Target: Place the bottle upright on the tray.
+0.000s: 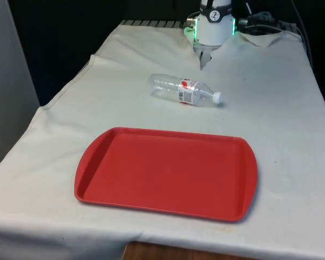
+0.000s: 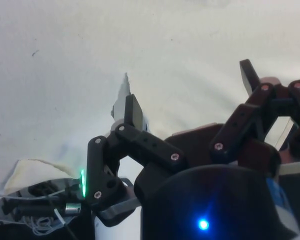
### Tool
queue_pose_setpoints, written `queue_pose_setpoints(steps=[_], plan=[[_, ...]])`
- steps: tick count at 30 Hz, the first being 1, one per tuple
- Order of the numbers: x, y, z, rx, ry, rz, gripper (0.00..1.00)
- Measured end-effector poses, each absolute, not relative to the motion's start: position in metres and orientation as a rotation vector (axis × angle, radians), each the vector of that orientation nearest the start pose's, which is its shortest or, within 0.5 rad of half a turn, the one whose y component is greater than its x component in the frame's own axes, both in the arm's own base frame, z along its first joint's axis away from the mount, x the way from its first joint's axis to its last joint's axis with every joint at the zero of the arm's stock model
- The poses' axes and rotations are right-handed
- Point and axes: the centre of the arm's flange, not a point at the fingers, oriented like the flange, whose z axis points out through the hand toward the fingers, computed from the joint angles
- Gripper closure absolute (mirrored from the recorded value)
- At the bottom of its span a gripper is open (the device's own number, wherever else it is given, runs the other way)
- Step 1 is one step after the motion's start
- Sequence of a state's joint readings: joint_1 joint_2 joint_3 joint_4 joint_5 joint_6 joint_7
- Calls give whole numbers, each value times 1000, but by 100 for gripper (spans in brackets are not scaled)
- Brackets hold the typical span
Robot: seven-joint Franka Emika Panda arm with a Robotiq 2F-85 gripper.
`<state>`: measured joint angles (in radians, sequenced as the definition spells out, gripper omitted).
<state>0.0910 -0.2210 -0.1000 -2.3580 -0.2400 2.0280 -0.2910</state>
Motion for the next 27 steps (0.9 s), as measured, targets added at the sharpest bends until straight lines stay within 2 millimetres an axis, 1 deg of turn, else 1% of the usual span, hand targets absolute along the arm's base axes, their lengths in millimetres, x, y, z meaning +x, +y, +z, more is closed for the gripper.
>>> queue_pose_setpoints(steps=[7,9,27], plan=[[457,-12,400,-3220,-742,244,0],[457,-12,400,-3220,-742,244,0],[461,5,376,-3185,-910,277,0]])
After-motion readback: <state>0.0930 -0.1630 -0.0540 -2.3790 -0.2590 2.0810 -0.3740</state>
